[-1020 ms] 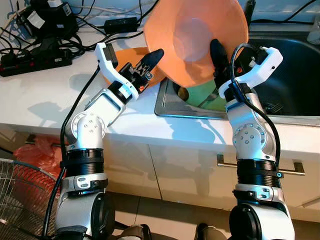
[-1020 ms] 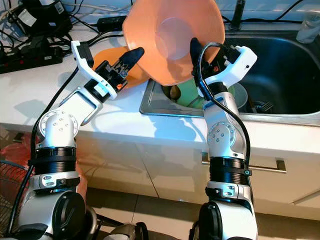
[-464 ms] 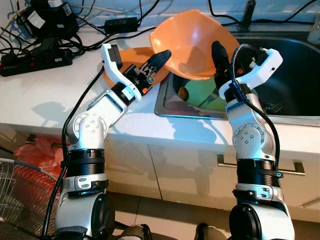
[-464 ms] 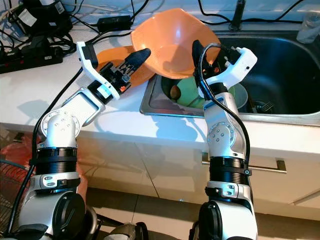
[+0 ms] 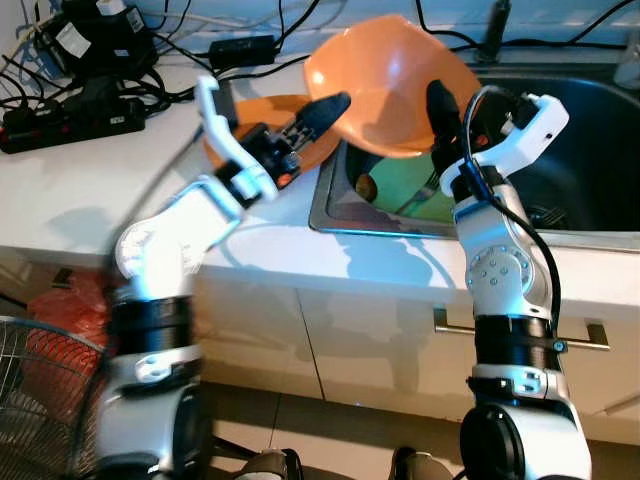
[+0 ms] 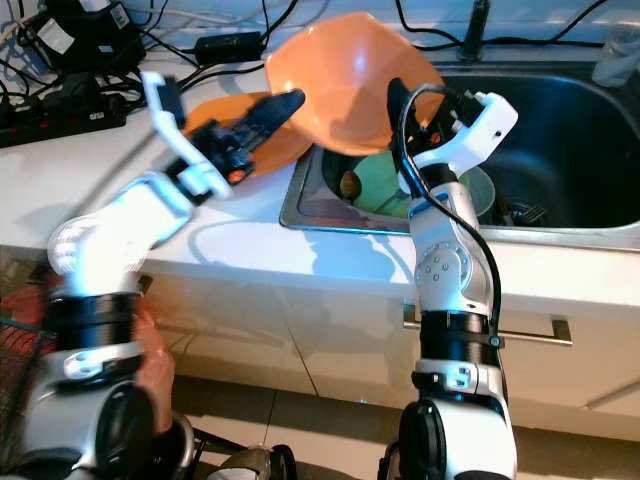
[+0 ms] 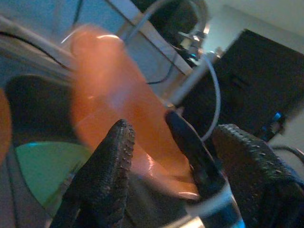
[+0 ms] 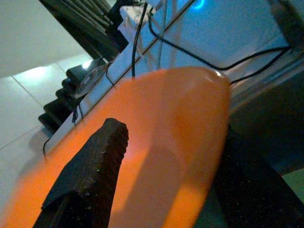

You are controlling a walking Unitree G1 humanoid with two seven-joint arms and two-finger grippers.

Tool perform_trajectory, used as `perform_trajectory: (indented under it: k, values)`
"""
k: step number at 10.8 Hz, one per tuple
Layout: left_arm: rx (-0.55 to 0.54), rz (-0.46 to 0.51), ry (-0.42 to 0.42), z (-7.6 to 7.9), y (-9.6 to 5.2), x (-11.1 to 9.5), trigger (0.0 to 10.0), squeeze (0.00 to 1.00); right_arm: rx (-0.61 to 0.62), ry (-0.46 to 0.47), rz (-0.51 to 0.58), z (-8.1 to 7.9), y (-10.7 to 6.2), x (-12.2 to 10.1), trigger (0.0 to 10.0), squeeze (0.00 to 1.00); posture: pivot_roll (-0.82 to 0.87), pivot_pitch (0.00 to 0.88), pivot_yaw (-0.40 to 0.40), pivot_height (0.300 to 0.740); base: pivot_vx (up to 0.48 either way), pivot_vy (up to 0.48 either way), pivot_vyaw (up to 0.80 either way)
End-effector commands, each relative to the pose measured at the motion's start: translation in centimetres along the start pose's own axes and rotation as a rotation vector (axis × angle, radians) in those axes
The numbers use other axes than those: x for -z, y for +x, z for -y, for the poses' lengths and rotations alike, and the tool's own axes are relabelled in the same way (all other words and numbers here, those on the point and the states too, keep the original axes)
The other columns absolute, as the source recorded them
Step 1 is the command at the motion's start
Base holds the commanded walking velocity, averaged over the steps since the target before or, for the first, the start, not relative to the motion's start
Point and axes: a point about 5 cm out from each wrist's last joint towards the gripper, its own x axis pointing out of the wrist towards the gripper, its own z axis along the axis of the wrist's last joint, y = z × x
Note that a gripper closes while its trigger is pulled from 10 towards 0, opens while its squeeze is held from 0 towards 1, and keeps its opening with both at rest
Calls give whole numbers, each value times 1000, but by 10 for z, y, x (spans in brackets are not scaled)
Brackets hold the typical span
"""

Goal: Kitchen organization

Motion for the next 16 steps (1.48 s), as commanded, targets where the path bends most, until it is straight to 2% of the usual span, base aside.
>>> perform_trajectory:
  k: [1, 6, 9, 11, 12, 13, 15, 16]
  values:
    - [46, -27, 8, 6, -4, 0, 10000, 1000, -1, -13, 21, -4, 4, -4, 10000, 0, -15, 106, 109, 740, 0, 0, 0]
    - [-8, -50, 33, 2, -18, -1, 10000, 1000, 106, -49, 51, 12, 7, -8, 10000, 0, 5, 117, 101, 740, 0, 0, 0]
    - [-11, -57, 31, 1, -18, 0, 10000, 1000, 114, -55, 57, 14, 7, -9, 10000, 0, 1, 116, 103, 740, 0, 0, 0]
    - [-64, -50, 41, -5, -19, 1, 10000, 1000, 119, -57, 50, 14, 7, -7, 10000, 0, 0, 117, 101, 740, 0, 0, 0]
    - [-152, -33, 81, -15, -21, 0, 10000, 1000, 105, -50, 27, 12, 7, -4, 10000, 0, 1, 115, 95, 740, 0, 0, 0]
    - [-274, -18, 154, -28, -25, -2, 10000, 1000, 80, -41, -3, 6, 7, 2, 10000, 0, 3, 107, 89, 740, 0, 0, 0]
    - [-308, -68, 244, -34, -31, 2, 10000, 1000, 64, -44, -32, 4, 6, 9, 10000, 0, 4, 94, 74, 740, 0, 0, 0]
    - [-293, -135, 340, -35, -35, 6, 10000, 1000, 57, -47, -46, 5, 5, 11, 10000, 0, 6, 85, 61, 740, 0, 0, 0]
